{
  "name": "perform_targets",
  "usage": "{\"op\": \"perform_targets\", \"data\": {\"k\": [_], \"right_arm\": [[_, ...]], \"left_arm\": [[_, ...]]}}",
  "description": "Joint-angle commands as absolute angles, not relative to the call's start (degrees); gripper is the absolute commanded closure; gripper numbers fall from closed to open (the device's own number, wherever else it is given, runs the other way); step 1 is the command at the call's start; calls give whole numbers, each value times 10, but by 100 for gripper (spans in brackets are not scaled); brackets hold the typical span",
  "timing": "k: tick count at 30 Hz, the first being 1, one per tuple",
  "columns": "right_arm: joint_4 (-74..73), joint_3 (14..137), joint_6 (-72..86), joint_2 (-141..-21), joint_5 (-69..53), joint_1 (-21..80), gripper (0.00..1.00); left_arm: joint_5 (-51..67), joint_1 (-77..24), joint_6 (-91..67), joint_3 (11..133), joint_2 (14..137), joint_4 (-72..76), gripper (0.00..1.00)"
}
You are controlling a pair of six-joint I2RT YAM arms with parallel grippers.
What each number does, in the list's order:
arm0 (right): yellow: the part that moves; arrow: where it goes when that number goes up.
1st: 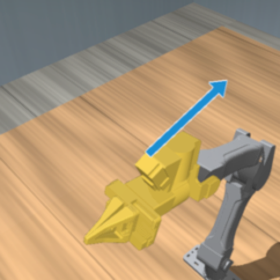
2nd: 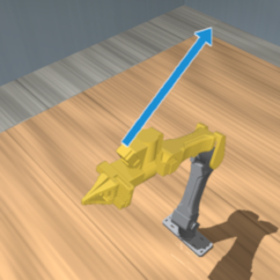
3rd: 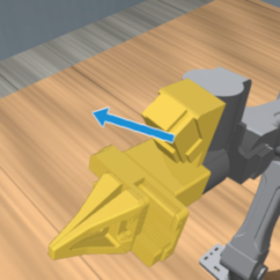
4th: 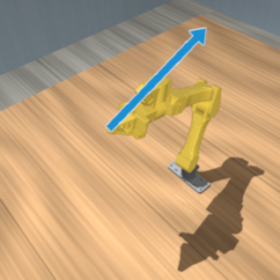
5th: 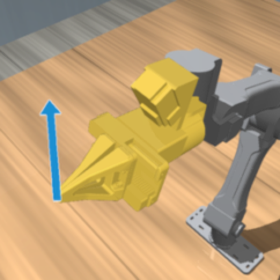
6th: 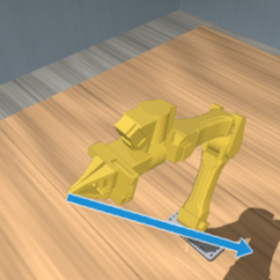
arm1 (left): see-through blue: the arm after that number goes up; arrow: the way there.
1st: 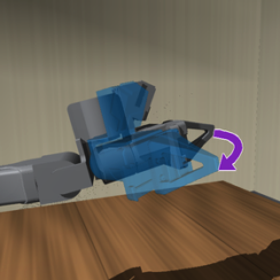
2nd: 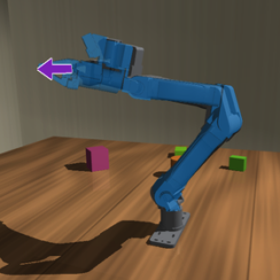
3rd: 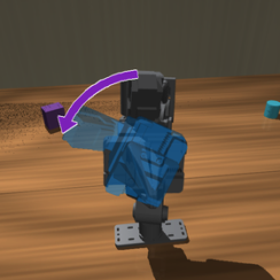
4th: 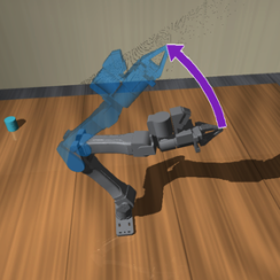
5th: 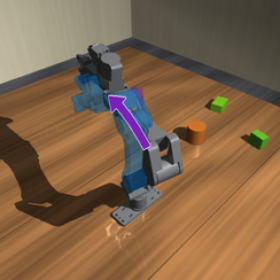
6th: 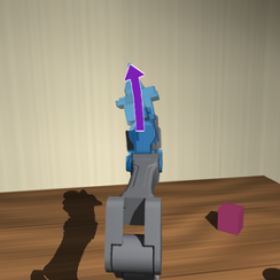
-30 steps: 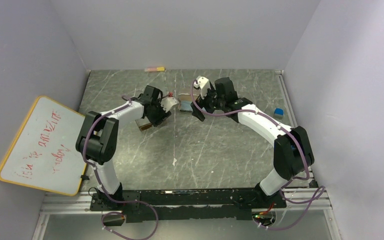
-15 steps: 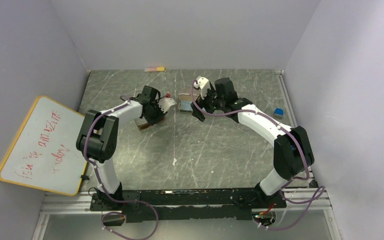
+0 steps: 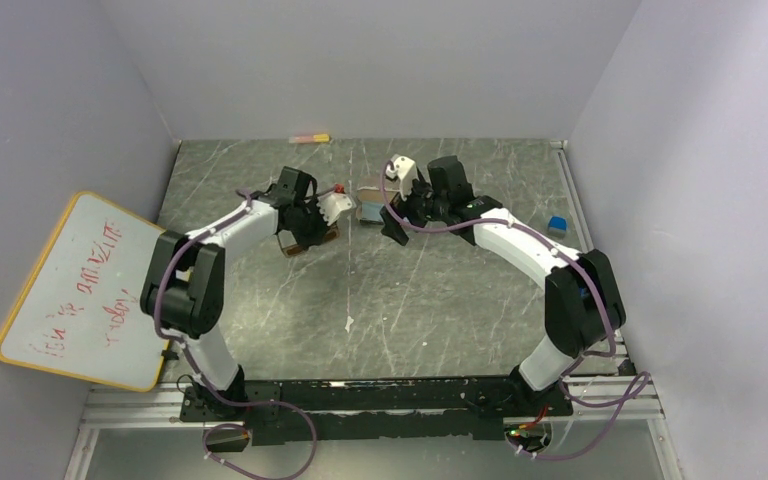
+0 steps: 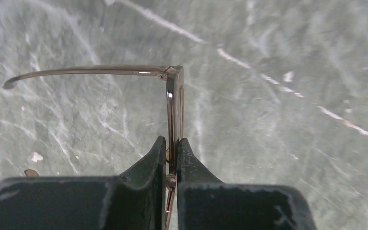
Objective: Organize the sunglasses
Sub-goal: Pick up the sunglasses from the center of the board.
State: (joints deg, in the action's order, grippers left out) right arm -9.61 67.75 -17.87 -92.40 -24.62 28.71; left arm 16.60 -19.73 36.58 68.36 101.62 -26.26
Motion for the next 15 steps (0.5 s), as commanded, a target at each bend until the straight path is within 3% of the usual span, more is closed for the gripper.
{"op": "perform_targets", "data": {"k": [1,15], "right_arm": [[-74,690,-184,-940,-238,287,0],[-153,763,-188,-992,-157,286,0]], "left_arm": [[285,-217,428,678,941,-301,95],[268,-346,446,613,825,-274,95]]}}
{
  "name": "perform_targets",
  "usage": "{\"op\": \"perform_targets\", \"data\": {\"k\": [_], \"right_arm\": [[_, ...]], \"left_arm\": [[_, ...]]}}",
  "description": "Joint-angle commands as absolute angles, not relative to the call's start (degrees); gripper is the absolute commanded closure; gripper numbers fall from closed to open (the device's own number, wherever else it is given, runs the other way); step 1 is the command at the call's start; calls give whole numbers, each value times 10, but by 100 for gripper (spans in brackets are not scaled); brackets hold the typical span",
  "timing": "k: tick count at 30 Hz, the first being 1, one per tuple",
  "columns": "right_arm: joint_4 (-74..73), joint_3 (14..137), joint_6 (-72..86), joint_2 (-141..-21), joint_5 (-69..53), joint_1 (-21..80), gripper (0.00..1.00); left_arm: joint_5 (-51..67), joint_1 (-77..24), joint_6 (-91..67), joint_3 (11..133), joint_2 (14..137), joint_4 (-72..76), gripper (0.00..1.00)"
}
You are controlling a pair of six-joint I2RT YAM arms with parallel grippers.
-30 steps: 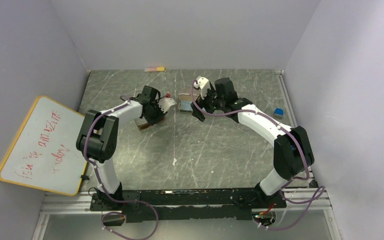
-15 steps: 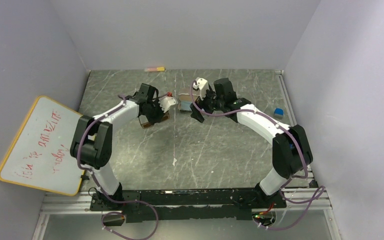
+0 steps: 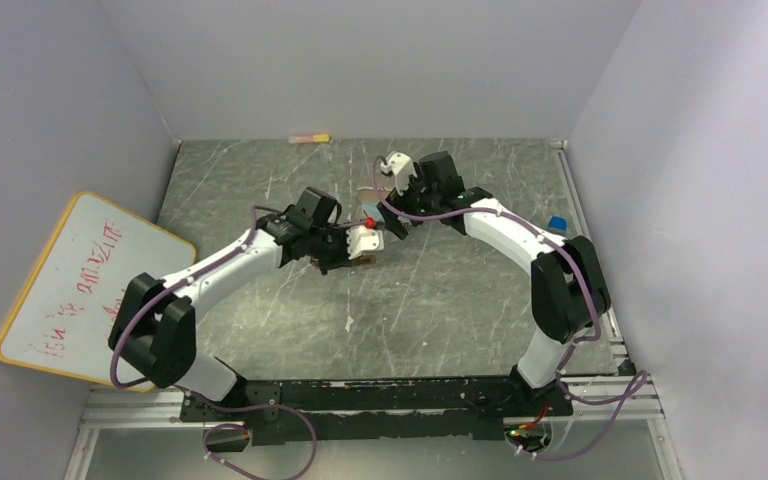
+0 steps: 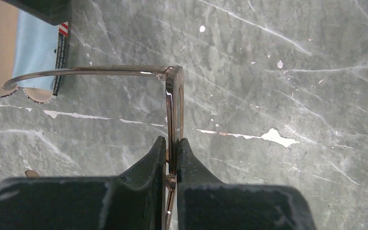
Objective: Organize the sunglasses
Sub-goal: Pick up the sunglasses from the center of the board, then fold the sunglasses.
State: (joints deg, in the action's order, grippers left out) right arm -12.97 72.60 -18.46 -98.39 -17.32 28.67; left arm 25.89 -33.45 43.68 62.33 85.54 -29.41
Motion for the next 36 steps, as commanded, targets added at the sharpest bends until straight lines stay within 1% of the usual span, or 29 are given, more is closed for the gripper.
{"op": "perform_targets", "data": {"k": [1,7,13,18,24,29,34,36], "right_arm": [[-159,771,-188,-998,-162,286,0],[-201,802,-192,-1022,-218,292,0],[-245,822,-215,-1037,-236,329,0],[-289,845,-232,-1054,-301,354,0],[-323,861,-252,-1078,-391,362,0],[-377,884,-280,-1100,-436,362,0],[-377,891,-287,-1087,-427,356,0],[-369,896,-284,-1072,-394,356,0]], "left_arm": [[270,-350,448,611,823,-275,95],[262,-380,457,608,821,-279,95],[242,-405,457,610,828,-275,95],[232,-424,458,610,833,-271,95],[228,-439,462,610,830,-270,95],[223,-448,467,607,820,-268,95],[226,-453,475,607,816,-274,95],[235,-455,481,605,813,-279,95]]}}
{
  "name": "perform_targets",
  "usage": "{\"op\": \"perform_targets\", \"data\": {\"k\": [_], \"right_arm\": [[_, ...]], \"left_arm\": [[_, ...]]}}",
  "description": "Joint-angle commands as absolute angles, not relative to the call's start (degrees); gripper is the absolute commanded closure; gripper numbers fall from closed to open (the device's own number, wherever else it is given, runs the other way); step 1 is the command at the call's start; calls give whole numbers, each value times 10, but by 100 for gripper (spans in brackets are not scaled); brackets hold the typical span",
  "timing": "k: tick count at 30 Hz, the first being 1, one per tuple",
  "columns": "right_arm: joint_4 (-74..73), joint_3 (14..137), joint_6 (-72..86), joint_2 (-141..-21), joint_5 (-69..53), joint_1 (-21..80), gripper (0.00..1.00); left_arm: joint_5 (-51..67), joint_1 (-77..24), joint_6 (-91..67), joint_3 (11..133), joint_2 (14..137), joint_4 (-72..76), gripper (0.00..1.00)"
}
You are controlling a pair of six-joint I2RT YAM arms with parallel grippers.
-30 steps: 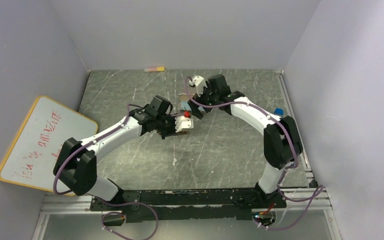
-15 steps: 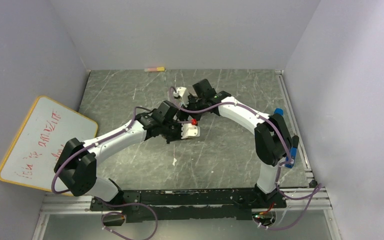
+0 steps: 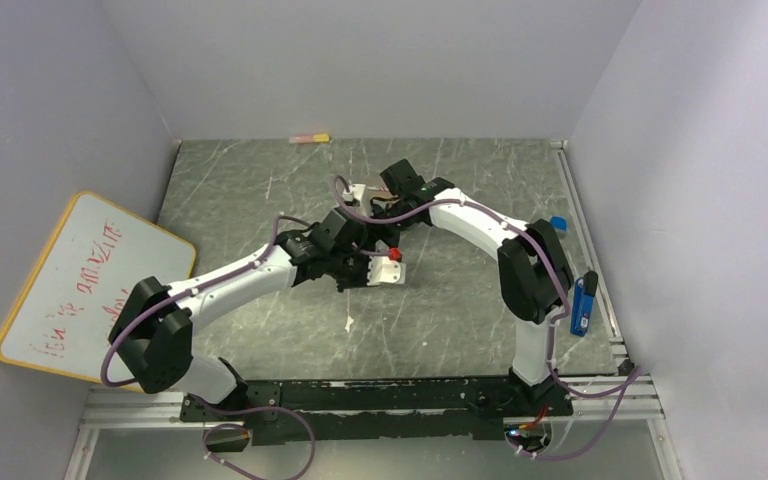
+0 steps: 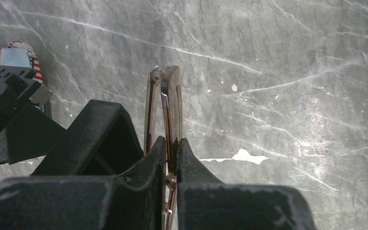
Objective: Organize the sunglasses
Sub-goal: Fold the sunglasses.
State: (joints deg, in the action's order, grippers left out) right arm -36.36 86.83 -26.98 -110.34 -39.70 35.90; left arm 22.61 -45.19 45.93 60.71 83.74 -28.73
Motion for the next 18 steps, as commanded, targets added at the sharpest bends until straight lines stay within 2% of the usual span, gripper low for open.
{"op": "perform_targets", "data": {"k": [1,4,8,18], "right_arm": [[-358,897,-274,-1064,-368,354,0],[-340,922,-254,-1044,-329,330,0],[-378,1011,-240,-1057,-339,288,0],[-408,1100,-256,-1147,-284,312,0]], "left_arm": [[239,-456,486,603,812,-284,95],[254,-463,509,601,811,-303,95],[261,-480,529,600,814,-325,95],[252,-546,545,599,810,-338,95]]}}
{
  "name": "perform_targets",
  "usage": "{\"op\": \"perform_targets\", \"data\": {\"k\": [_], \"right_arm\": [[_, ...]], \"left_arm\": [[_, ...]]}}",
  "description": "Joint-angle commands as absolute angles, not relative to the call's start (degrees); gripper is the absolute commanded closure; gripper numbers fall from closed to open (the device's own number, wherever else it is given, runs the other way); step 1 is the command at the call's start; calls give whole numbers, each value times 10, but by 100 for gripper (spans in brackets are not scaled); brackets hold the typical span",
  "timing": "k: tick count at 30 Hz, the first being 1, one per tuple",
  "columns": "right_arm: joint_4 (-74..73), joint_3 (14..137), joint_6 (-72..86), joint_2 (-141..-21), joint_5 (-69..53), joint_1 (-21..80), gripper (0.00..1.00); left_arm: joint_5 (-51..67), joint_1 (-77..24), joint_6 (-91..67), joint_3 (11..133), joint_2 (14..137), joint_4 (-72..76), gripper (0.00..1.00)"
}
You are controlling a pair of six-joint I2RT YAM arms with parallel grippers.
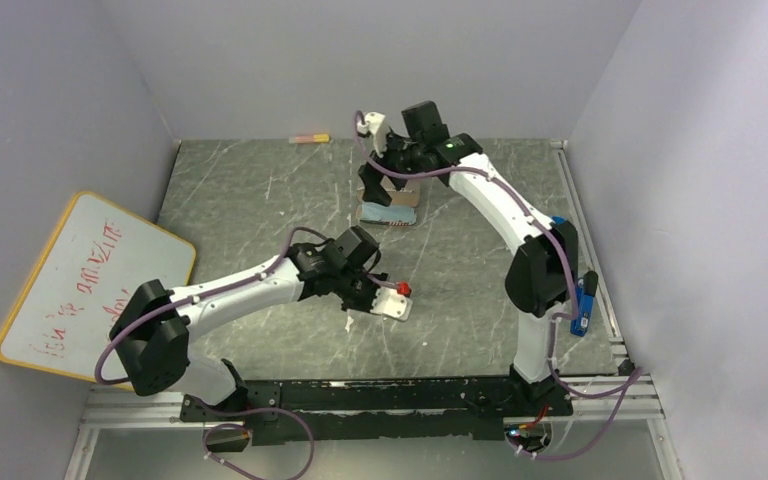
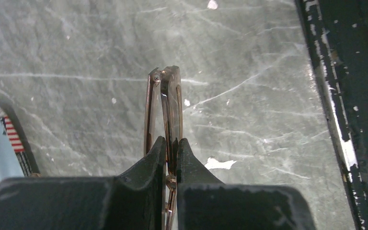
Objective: Organize the sunglasses
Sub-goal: Fold the sunglasses.
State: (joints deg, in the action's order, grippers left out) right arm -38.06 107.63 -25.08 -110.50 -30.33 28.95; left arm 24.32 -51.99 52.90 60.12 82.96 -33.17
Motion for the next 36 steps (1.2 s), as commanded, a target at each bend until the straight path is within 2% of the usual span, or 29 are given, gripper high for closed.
{"op": "perform_targets", "data": {"k": [1,8,16,21,28,36], "right_arm": [[-409,1098,-260,-1153,-283,316,0],[-430,1093,-291,-1188,-287,336,0],[-547,1074,-396,-1184,-321,339,0],[-611,1061,-439,-1157,-361,338,1],[-638,1006,-461,-1118,-398,345,1],[-638,952,-448,-1077,-500,347,0]], "left_arm": [[247,-553,543,599,808,-335,95],[212,-595,536,605,808,-338,95],[137,-600,511,603,797,-310,95],[110,-600,502,596,792,-295,95],[72,-591,483,596,793,-266,95],[50,-562,467,604,803,-227,95]]}}
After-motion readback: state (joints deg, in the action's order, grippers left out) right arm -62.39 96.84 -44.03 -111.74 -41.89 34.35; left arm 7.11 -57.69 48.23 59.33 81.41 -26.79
